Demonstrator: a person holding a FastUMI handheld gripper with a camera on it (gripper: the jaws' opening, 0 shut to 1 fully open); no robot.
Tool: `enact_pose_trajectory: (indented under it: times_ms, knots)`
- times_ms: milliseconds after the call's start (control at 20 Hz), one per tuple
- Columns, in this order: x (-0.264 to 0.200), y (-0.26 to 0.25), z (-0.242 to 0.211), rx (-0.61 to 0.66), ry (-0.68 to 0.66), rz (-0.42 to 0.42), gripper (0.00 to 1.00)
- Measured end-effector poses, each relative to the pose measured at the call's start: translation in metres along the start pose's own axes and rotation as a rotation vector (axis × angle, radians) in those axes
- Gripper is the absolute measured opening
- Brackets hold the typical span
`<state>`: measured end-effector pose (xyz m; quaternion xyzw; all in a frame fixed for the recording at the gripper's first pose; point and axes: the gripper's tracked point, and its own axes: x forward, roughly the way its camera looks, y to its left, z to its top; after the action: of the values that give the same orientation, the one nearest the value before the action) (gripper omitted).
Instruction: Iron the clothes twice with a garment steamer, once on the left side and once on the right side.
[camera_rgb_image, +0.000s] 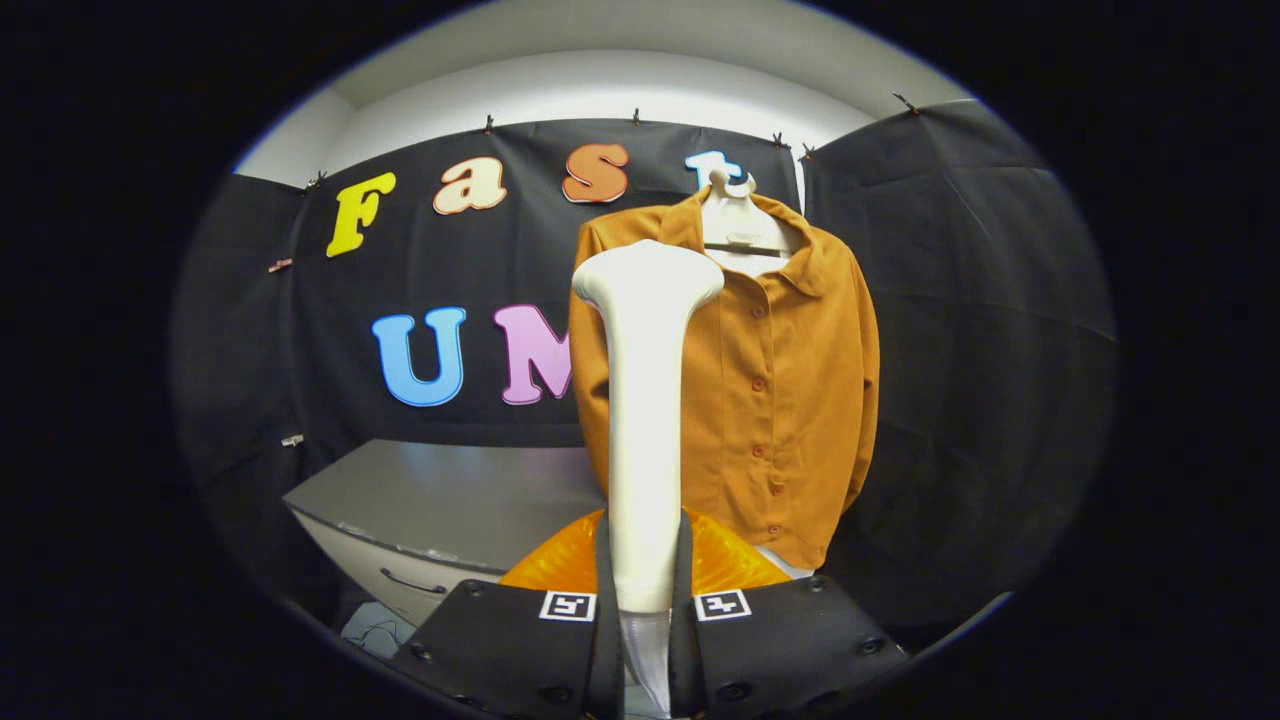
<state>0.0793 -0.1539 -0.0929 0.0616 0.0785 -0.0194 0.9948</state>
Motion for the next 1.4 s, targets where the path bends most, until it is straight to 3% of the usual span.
enact_pose_trajectory:
  times_ms: [450, 1400]
  knots:
    - [-0.029, 0.077, 0.079, -0.041, -0.136, 0.079, 0.21]
    - [-0.032, 0.104, 0.075, -0.057, -0.142, 0.115, 0.21]
